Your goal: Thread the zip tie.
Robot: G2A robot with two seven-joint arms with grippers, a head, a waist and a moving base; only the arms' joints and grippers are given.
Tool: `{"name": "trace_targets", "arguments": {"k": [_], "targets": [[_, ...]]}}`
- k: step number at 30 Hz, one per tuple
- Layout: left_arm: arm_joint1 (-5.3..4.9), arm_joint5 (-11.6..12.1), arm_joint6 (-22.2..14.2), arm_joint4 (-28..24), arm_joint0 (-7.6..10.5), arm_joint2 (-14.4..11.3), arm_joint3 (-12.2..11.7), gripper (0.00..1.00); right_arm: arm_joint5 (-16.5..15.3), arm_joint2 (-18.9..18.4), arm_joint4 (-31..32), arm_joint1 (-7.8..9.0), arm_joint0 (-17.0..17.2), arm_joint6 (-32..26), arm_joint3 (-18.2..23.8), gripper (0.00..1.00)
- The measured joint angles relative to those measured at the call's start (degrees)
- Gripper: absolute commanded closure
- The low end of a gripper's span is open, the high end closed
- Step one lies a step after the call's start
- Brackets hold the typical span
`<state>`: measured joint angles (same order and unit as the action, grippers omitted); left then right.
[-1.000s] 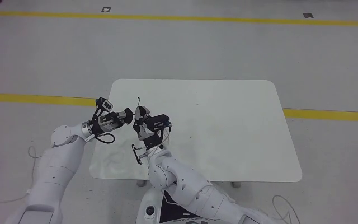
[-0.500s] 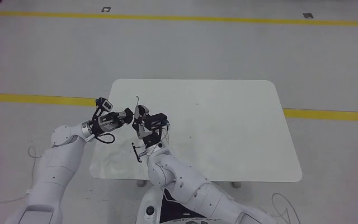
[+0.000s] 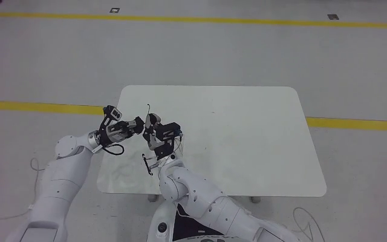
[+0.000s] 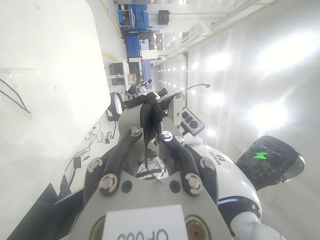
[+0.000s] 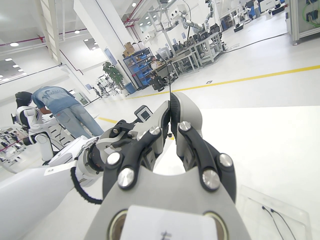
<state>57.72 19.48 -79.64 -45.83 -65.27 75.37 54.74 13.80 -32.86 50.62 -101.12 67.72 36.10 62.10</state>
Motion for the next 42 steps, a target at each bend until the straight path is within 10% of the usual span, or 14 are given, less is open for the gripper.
{"name": "trace_targets", "arguments": {"k": [42], "targets": [[0.00, 0.0, 0.0, 0.0, 0.00, 0.0, 0.0, 1.00, -1.1, -0.1, 0.4, 0.32, 0.6, -0.8, 0.5, 1.00]]}}
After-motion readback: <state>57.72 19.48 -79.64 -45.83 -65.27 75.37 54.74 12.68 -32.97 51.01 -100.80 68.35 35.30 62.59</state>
